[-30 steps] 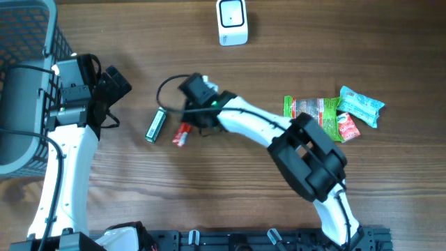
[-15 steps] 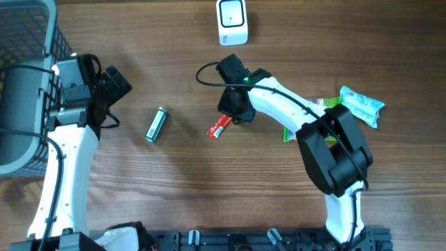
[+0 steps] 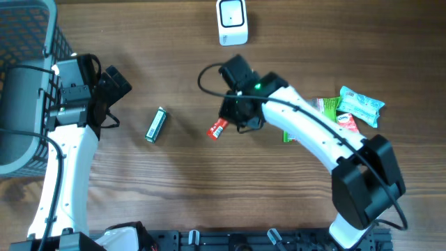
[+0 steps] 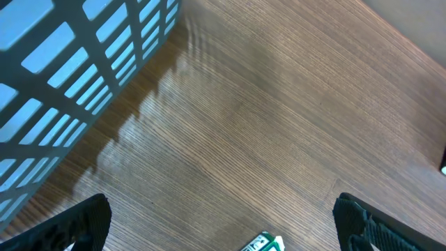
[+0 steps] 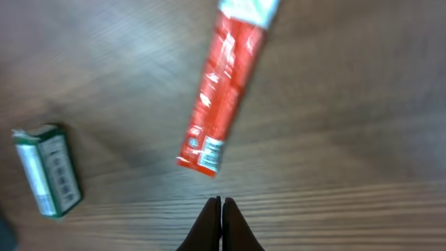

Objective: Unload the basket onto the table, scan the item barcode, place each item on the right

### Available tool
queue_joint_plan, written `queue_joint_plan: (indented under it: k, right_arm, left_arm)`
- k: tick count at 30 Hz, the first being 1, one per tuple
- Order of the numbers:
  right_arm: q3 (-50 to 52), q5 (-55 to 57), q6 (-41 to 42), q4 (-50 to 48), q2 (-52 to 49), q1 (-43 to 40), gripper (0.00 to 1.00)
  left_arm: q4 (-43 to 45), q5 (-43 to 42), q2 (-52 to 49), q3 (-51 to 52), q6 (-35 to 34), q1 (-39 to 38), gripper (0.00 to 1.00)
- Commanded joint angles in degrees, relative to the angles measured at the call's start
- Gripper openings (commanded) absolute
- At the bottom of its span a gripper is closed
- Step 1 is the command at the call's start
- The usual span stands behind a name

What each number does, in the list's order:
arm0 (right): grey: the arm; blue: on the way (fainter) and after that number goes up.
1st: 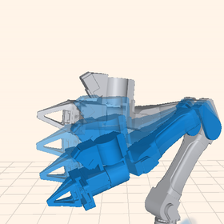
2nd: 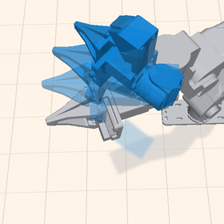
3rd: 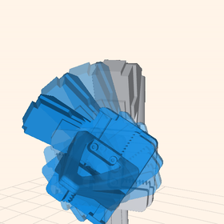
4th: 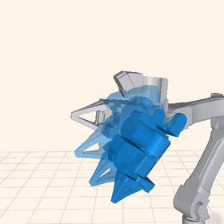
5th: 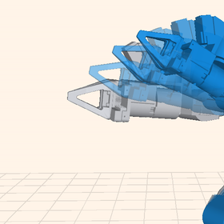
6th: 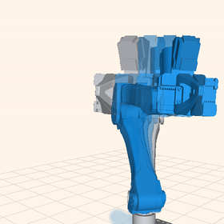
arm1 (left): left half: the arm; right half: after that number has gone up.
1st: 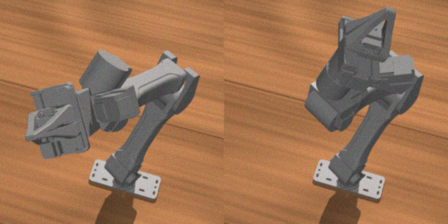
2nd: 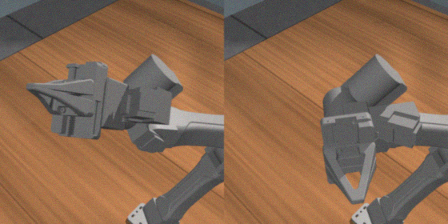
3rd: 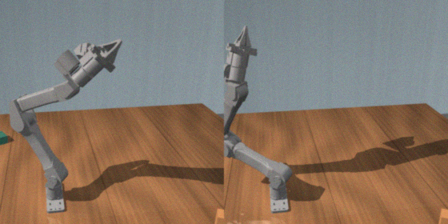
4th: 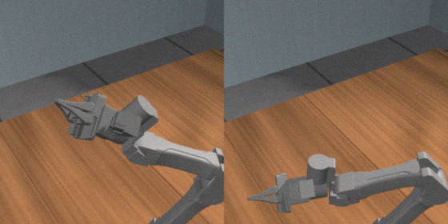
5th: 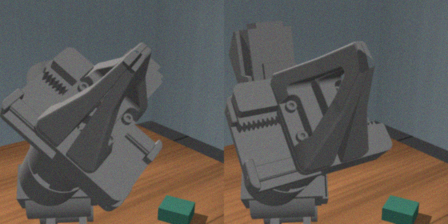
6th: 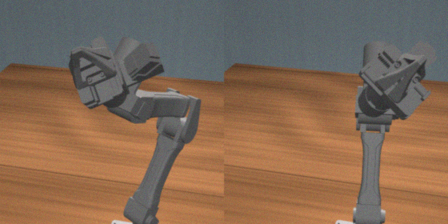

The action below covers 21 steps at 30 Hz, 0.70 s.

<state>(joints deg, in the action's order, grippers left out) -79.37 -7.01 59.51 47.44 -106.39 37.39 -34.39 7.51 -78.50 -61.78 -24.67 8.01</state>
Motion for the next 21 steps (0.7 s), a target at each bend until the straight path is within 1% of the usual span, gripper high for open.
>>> queue_joint_plan:
  k: [1, 7, 13, 18, 21]
  right_arm:
    - [4.92, 1.01, 8.24, -5.27, -0.66, 2.05, 0.04]
    - [13.14, 1.62, 14.69, -19.04, -1.16, 5.35, 0.04]
    - [16.09, 7.04, 22.91, -21.14, -2.08, 7.23, 0.04]
    - [16.06, 7.02, 23.15, -23.67, -5.07, 8.04, 0.04]
    - [16.06, 6.97, 22.97, -28.28, -7.69, 9.03, 0.04]
  left_arm:
    - [0.02, 0.72, -0.31, -0.37, 0.28, 0.2, 1.0]
    - [0.02, 0.72, -0.31, -0.37, 0.28, 0.2, 1.0]
    - [0.02, 0.72, -0.31, -0.37, 0.28, 0.2, 1.0]
    - [0.02, 0.72, -0.31, -0.37, 0.28, 0.2, 1.0]
    - [0.02, 0.72, -0.31, -0.37, 0.28, 0.2, 1.0]
